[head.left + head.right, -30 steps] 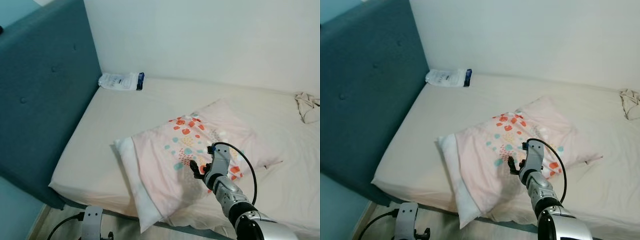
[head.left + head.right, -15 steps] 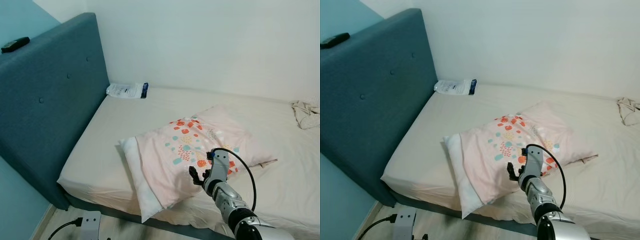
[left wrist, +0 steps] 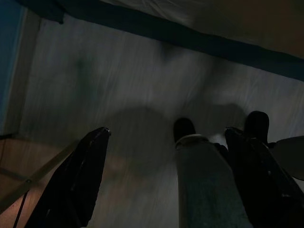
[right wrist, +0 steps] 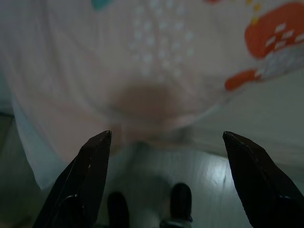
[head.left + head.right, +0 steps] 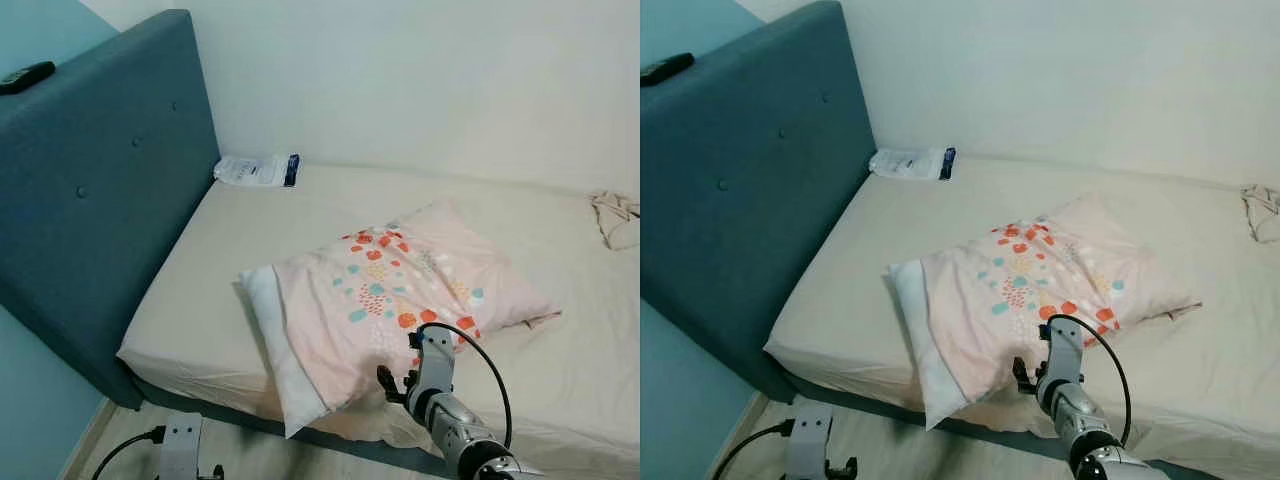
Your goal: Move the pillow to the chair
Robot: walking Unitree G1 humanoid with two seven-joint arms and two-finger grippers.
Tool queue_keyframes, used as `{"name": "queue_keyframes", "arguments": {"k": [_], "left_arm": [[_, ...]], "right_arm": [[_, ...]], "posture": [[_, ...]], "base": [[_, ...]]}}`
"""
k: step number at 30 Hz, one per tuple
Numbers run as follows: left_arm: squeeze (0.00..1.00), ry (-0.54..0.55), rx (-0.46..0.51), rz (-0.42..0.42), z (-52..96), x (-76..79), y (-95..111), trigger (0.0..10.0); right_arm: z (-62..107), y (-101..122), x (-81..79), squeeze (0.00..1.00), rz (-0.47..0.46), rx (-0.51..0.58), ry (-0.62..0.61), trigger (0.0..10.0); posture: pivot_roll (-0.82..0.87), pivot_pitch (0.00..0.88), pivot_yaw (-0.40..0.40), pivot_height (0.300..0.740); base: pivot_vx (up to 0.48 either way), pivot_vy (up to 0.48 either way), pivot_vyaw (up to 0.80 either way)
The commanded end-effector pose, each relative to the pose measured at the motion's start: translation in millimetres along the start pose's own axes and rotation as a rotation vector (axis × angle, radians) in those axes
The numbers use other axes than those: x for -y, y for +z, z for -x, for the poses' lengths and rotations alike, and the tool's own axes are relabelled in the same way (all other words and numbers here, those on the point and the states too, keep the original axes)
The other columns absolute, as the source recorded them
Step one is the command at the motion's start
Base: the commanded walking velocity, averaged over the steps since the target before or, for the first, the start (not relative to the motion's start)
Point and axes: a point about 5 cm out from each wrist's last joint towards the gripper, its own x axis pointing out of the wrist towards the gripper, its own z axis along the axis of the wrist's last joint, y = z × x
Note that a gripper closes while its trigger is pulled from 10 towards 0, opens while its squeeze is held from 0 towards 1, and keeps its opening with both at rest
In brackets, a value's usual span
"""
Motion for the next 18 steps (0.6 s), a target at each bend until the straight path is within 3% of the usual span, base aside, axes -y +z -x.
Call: {"name": "queue_keyframes", "arguments": {"k": [1,7,11,18], "left_arm": [[0.0,-0.008,-0.021,-0.008,0.8,0.7,-4.3,10.0],[0.0,-0.007,0.011,0.019,-1.7,-0.1,6.2,10.0],[0.0,-0.038,0.025,-0.017,-2.5,6.1,9.6,10.0],[0.0,-0.044,0.027,-0.012,-2.3,8.2,9.1,10.0]], "right_arm": [[2.2,-12.6,-0.1,0.0,0.017,-0.049,0.004,10.0],[2.5,-12.8,1.5,0.0,0.0,-0.046,-0.008,10.0],[2.7,-13.3,1.4,0.0,0.001,-0.045,-0.006,10.0],[3.0,-15.7,0.2,0.0,0.001,-0.05,-0.003,10.0]], "posture": [[-0.11,0.054,-0.006,0.74],[-0.12,0.059,-0.002,0.74],[-0.12,0.062,-0.001,0.74],[-0.11,0.066,-0.001,0.74]], "base": [[0.0,0.0,0.0],[0.0,0.0,0.0],[0.427,0.0,0.0],[0.48,0.0,0.0]]}}
